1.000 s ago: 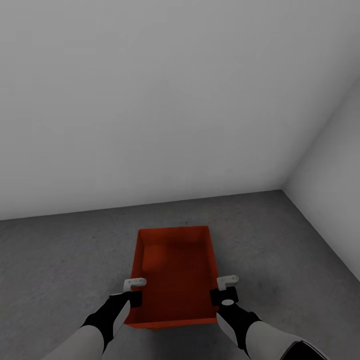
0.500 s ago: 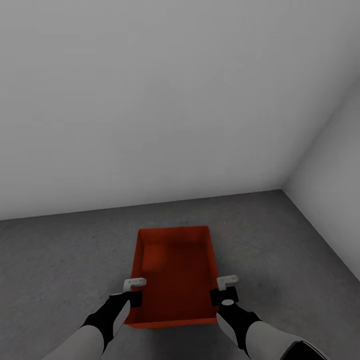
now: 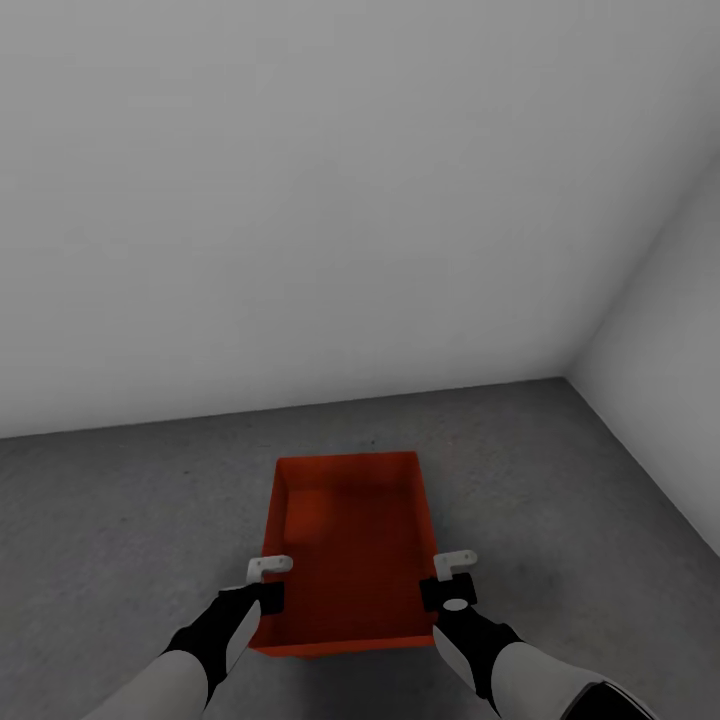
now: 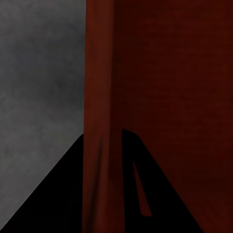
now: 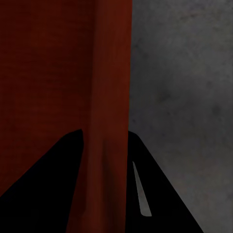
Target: Move the two storage containers from the living room to the garage. In the garage, place one container on the floor and stack the other container on top of it (either order is fine).
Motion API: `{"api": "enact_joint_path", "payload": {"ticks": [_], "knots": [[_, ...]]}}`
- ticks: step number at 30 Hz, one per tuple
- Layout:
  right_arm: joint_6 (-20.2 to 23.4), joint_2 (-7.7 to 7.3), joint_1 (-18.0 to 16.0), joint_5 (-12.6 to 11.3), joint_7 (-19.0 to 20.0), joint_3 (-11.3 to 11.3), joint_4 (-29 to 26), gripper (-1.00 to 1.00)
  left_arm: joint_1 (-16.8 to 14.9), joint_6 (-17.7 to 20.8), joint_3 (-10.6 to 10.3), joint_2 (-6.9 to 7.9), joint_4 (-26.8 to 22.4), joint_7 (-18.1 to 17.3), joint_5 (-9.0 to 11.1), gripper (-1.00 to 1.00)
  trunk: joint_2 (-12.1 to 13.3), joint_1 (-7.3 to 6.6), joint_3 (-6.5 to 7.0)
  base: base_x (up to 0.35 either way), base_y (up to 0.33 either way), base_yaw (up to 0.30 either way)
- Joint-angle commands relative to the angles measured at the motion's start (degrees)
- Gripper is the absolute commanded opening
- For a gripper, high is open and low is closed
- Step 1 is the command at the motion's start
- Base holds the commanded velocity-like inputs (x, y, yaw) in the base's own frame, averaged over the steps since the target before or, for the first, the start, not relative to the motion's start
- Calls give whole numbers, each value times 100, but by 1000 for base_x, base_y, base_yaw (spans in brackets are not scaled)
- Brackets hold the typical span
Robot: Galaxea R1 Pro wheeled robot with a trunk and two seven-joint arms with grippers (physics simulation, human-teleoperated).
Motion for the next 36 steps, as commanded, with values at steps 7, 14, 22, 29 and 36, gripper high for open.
{"api": "enact_joint_path", "payload": {"ticks": [7,14,22,29,36], "knots": [[-30,-58,-5,-124,-15,-91,16,-100,0,38,-11,214,-30,32,-90,-100,-204,110,-94,0,0,0],[-30,-58,-5,-124,-15,-91,16,-100,0,38,-3,214,-36,32,-90,-100,-204,110,-94,0,0,0],[-30,-58,-5,-124,-15,-91,16,-100,0,38,-8,211,-31,38,-90,-100,-204,110,-94,0,0,0],[-30,-58,-5,-124,-13,-91,16,-100,0,38,-11,210,-35,50,-98,-100,-204,110,-94,0,0,0],[-25,-58,-5,-116,-12,-91,16,-100,0,38,-7,205,-30,411,-83,-100,-204,110,-94,0,0,0]]}}
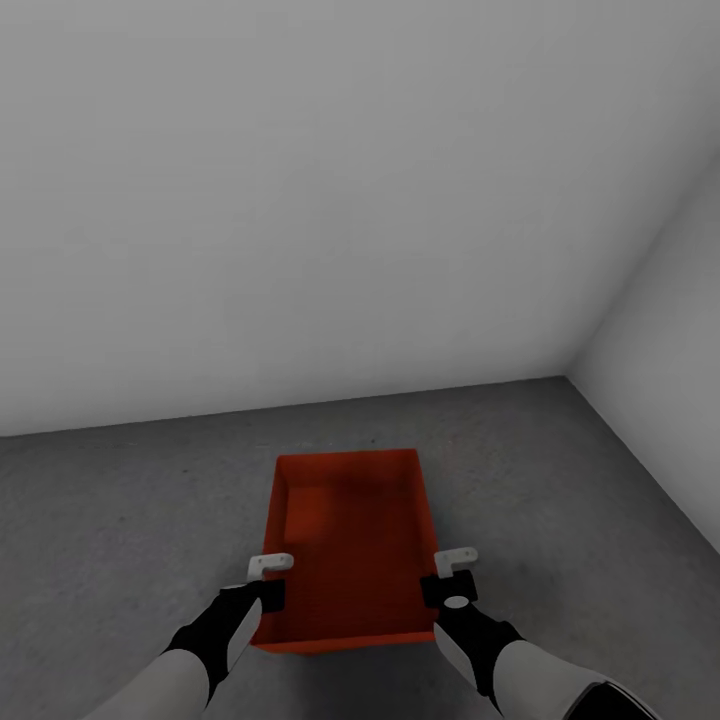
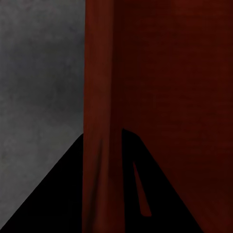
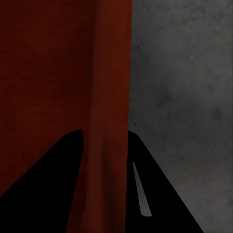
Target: Move the two storage containers from the living room to the garage. In the garage, place one container on the floor and stack the other container on top of it (either order is fine).
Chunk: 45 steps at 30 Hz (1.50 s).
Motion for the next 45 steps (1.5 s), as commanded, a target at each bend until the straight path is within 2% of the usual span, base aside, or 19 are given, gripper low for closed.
{"api": "enact_joint_path", "payload": {"ticks": [1,3,4,5,45], "knots": [[-35,-15,-5,-142,-18,-87,116,-100,4,41,14,225,30,403,-101,-100,-1,0,-5,0,0,0],[-34,-15,-5,-142,-17,-87,116,-100,4,41,12,225,31,426,-97,-100,-1,0,-5,0,0,0],[-34,-15,-5,-141,-16,-87,116,100,4,41,12,225,31,427,-96,-100,-1,0,-5,0,0,0],[-35,-15,-5,-141,-15,-84,116,100,4,41,11,225,47,417,-97,100,-1,0,-5,0,0,0],[-42,-23,-5,-132,-11,-74,108,100,4,34,20,233,14,380,-94,100,-1,0,-5,0,0,0]]}}
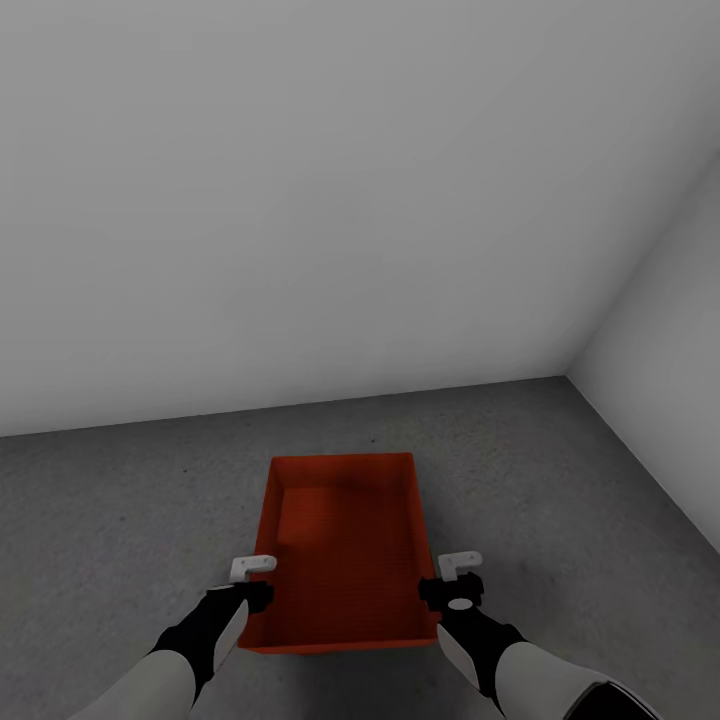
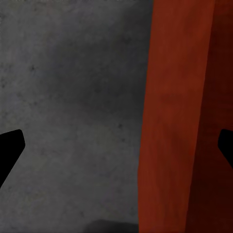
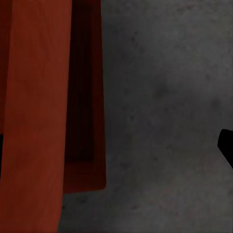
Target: Move the two storage containers from the living room to the garage. In the garage, place one container on the floor and stack the other container on top of it (either order is fine).
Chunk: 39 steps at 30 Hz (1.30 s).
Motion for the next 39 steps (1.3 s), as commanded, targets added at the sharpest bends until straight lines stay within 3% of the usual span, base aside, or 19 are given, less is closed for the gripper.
{"api": "enact_joint_path", "payload": {"ticks": [1,3,39], "knots": [[-27,3,-4,-62,-22,41,5,100,0,31,36,-6,-12,2,-24,100,-2,-1,-4,0,0,0],[-27,1,-4,-62,-21,40,5,100,0,34,39,-7,-12,2,-24,100,-2,-1,-4,0,0,0],[-45,-1,-4,-50,-24,45,5,100,0,39,41,-13,5,2,-15,100,1442,-791,643,0,0,0]]}}
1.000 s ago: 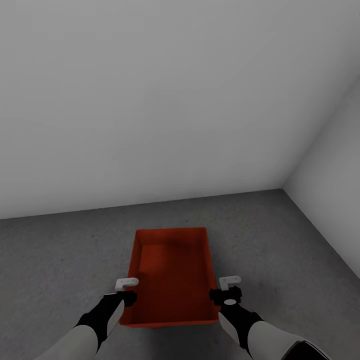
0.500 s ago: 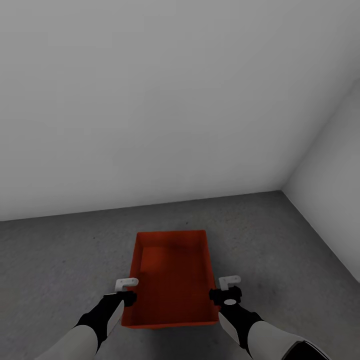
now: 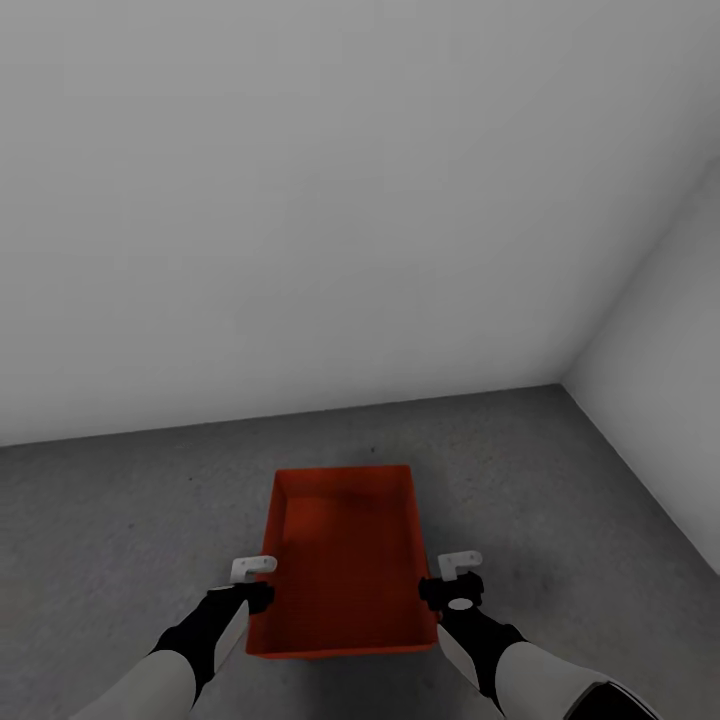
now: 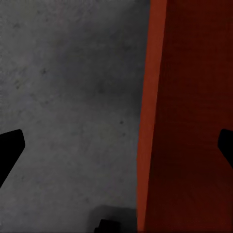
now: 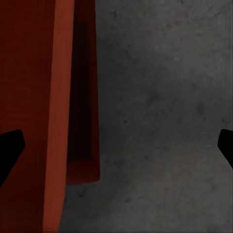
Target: Move the two storage containers from the living room to the garage. In the garage, place one container on the floor and stack the other container on top of it (either order is fine).
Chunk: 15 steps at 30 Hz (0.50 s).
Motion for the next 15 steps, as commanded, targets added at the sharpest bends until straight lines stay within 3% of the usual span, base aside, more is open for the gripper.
{"api": "enact_joint_path", "payload": {"ticks": [1,15], "knots": [[-27,0,-4,-63,-18,44,5,100,0,32,36,-6,-12,2,-23,100,40,-23,15,0,0,0],[-18,0,-4,-60,-18,44,5,100,0,32,33,-6,-11,2,-28,100,601,-330,266,0,0,0]]}}
